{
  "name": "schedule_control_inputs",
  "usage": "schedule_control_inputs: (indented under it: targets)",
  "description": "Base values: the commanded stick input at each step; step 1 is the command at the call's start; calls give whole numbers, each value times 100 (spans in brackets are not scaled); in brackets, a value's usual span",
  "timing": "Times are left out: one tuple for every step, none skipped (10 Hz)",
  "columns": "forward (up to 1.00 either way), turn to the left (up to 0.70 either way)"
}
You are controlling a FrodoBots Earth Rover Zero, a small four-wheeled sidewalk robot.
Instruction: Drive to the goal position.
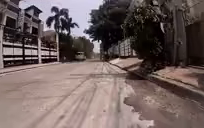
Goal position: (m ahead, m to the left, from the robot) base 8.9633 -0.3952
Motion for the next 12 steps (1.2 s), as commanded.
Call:
schedule_control_inputs:
  targets:
    - [100, 5]
    - [100, 2]
    - [100, 0]
    - [100, 0]
    - [100, 0]
    - [100, 1]
    - [100, 2]
    - [100, 6]
    - [100, 5]
    - [100, 1]
    - [100, 0]
    - [100, 0]
